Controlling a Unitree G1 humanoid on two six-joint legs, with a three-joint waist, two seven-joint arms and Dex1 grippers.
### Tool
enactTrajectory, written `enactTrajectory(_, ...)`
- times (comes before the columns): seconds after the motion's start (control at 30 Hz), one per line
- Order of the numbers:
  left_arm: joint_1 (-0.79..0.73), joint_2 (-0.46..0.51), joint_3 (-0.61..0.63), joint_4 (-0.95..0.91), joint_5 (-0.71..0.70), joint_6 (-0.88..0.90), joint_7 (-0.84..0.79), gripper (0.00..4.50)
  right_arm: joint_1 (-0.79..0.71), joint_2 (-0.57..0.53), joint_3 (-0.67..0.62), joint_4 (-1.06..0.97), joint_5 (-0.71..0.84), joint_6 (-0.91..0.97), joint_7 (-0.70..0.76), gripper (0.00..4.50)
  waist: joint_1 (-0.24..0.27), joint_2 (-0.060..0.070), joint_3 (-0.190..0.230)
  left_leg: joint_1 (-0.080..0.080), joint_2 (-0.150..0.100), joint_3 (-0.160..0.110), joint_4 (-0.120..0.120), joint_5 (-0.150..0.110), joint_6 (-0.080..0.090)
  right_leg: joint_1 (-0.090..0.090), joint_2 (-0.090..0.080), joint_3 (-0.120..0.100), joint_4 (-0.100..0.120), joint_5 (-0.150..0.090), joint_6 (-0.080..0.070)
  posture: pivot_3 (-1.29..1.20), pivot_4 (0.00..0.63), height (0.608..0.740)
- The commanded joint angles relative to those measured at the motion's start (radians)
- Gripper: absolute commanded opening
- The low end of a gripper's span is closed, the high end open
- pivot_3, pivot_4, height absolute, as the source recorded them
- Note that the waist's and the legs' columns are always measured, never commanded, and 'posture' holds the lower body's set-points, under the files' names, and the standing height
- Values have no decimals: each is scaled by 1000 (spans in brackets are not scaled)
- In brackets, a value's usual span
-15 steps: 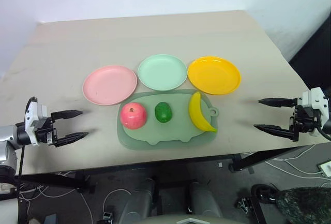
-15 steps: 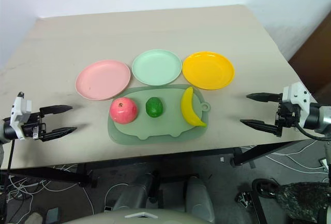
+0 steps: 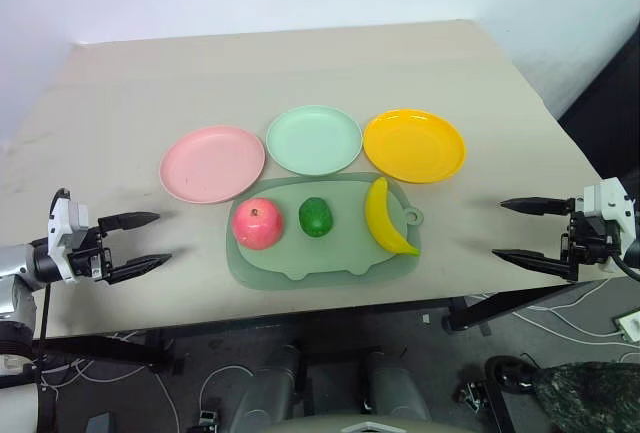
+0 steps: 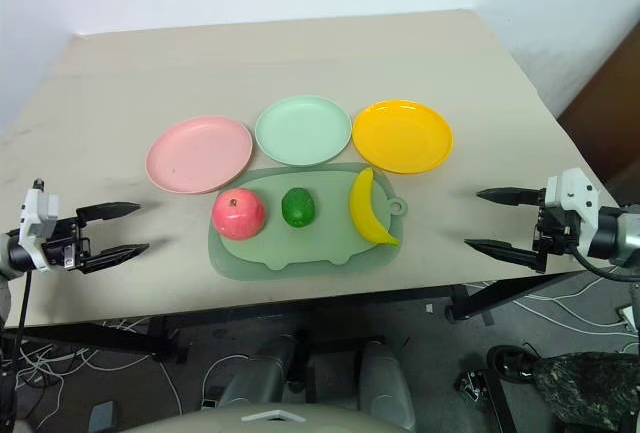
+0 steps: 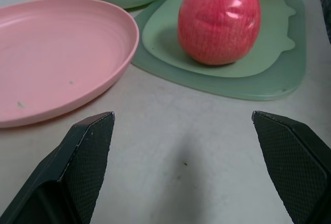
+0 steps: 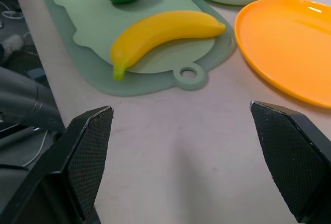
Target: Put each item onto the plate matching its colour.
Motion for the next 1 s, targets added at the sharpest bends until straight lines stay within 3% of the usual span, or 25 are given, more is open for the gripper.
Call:
enactTrajectory(0.03, 29, 28, 41, -25, -37, -21, -4, 4491, -16, -37, -40, 22, 10, -13, 22, 4500, 0, 0, 0, 0, 0, 0, 0, 0, 0, 0, 0, 0, 0, 0, 0, 0, 150, 737)
enactTrajectory(0.27, 126, 12, 118, -112, -70, -14, -4, 4491, -55, -44, -30, 96, -5, -46, 30, 4500, -3, 0, 0, 0, 0, 0, 0, 0, 0, 0, 0, 0, 0, 0, 0, 0, 150, 737)
enactTrajectory(0.57, 264, -25, 210, -287, -85, 32, 53, 4491, -111, 22, 51, 14, -10, 19, -39, 4500, -3, 1, 0, 0, 1, 0, -1, 0, 0, -1, 0, 0, 0, 0, 0, 0, 150, 737)
enactTrajectory(0.87, 332, -63, 228, -398, -83, 53, 73, 4491, -133, 147, 196, -370, 32, 448, -395, 4500, -2, 1, 0, 0, 1, 1, -2, 0, 0, -2, 0, 1, 1, 0, 0, 0, 150, 737)
enactTrajectory(1.0, 334, -76, 217, -410, -71, 48, 71, 4491, -213, 281, 250, -469, 62, 747, -659, 4500, -3, 2, 0, 0, 1, 2, -2, 0, 0, -2, 0, 1, 1, 0, -1, 0, 150, 737)
